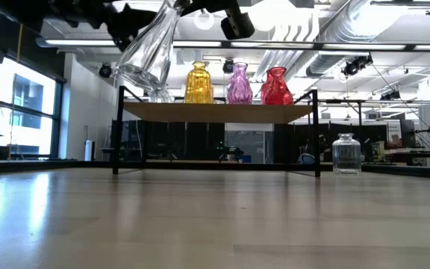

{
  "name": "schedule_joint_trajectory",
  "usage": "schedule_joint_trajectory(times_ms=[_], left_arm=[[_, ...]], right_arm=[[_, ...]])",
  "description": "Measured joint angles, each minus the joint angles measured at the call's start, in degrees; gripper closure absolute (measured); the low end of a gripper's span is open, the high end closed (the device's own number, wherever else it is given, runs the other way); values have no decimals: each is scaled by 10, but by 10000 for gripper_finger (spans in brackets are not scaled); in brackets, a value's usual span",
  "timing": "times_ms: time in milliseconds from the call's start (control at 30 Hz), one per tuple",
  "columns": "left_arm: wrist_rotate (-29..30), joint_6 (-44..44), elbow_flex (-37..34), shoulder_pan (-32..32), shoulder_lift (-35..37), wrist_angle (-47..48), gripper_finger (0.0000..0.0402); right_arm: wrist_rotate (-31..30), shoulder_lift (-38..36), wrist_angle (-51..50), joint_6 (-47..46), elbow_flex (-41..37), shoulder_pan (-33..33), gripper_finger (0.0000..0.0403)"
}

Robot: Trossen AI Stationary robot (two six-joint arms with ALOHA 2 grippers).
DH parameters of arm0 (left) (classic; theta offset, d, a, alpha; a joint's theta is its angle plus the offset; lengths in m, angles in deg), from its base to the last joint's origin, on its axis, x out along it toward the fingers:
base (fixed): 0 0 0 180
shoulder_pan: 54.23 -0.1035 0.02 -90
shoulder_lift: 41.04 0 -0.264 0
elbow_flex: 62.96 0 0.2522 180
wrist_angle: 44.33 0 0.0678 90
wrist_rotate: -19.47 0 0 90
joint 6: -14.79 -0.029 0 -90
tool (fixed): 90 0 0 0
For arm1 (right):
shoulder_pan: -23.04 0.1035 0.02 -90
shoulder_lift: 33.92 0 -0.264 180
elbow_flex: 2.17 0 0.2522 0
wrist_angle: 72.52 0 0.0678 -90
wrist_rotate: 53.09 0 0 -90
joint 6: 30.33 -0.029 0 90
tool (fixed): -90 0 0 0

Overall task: Sort vases onto shelf
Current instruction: Put the bottom transparent vase aligned with the other transparent vase on the shelf

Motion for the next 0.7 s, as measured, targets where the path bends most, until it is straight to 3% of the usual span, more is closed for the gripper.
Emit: schedule_joint_trajectory(times_ms=[367,700], left_arm=[[14,-5,46,33,-102,0,209],[26,-19,70,51,-150,-18,212]], right_arm=[[0,0,0,8,0,-5,403],[-5,0,-3,13,0,-4,403]])
